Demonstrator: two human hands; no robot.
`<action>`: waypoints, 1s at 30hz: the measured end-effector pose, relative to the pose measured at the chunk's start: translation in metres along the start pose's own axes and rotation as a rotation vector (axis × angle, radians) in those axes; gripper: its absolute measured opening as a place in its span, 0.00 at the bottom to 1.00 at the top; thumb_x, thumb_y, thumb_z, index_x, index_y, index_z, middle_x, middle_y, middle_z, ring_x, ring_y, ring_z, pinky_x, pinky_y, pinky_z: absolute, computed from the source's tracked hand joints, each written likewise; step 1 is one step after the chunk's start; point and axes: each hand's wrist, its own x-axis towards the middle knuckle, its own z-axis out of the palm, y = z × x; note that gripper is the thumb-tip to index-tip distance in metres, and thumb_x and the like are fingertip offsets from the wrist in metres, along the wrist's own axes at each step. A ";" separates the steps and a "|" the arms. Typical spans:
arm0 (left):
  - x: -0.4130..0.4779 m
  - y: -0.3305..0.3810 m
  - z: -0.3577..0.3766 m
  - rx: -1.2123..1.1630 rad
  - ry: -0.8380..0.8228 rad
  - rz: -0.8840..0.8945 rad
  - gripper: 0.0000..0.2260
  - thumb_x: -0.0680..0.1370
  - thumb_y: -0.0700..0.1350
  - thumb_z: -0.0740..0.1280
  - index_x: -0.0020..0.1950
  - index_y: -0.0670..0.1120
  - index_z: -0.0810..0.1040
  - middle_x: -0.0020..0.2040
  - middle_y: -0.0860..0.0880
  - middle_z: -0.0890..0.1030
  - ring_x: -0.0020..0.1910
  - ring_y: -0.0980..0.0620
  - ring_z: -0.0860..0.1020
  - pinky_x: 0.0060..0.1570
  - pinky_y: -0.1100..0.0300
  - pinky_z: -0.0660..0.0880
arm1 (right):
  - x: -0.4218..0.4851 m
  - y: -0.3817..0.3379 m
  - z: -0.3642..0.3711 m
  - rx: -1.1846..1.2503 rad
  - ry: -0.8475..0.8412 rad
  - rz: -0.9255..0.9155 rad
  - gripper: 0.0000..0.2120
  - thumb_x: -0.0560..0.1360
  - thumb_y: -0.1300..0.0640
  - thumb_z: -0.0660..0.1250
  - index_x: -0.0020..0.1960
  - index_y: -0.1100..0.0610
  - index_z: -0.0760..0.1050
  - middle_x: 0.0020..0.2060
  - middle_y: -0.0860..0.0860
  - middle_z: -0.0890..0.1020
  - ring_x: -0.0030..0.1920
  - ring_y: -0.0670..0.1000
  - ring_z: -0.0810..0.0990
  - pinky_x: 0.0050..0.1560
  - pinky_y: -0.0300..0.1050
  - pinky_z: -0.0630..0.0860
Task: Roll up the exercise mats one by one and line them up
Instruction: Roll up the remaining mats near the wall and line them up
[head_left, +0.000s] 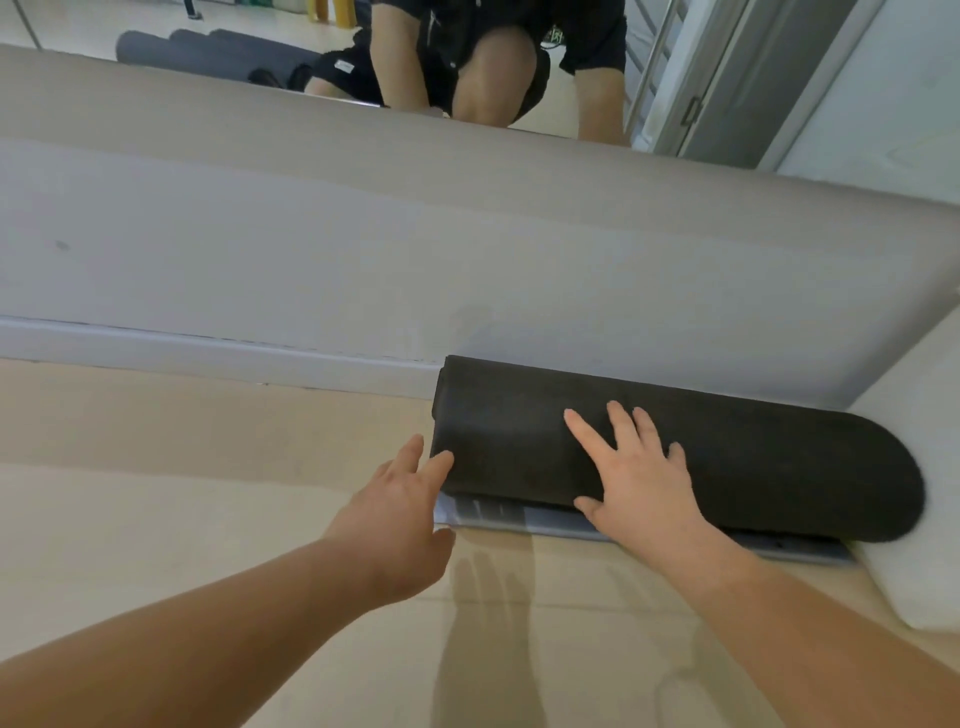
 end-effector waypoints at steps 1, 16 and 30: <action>-0.002 0.000 0.002 -0.003 0.000 0.001 0.36 0.84 0.52 0.65 0.86 0.55 0.47 0.87 0.51 0.43 0.85 0.46 0.52 0.79 0.51 0.60 | 0.000 -0.008 -0.002 -0.004 -0.005 -0.014 0.46 0.79 0.40 0.68 0.83 0.39 0.37 0.83 0.57 0.45 0.83 0.62 0.44 0.77 0.69 0.59; -0.213 -0.157 -0.023 -0.122 0.043 -0.157 0.33 0.84 0.52 0.65 0.85 0.59 0.51 0.83 0.62 0.59 0.78 0.61 0.64 0.68 0.72 0.59 | -0.084 -0.278 -0.055 0.331 -0.183 -0.405 0.19 0.84 0.42 0.57 0.71 0.44 0.73 0.63 0.46 0.81 0.63 0.52 0.79 0.58 0.48 0.75; -0.626 -0.411 -0.078 -0.429 0.301 -0.675 0.33 0.81 0.53 0.70 0.84 0.58 0.59 0.77 0.57 0.72 0.68 0.60 0.76 0.65 0.63 0.73 | -0.318 -0.681 -0.193 0.197 -0.275 -0.977 0.16 0.80 0.38 0.62 0.62 0.42 0.78 0.55 0.40 0.78 0.55 0.47 0.78 0.56 0.47 0.77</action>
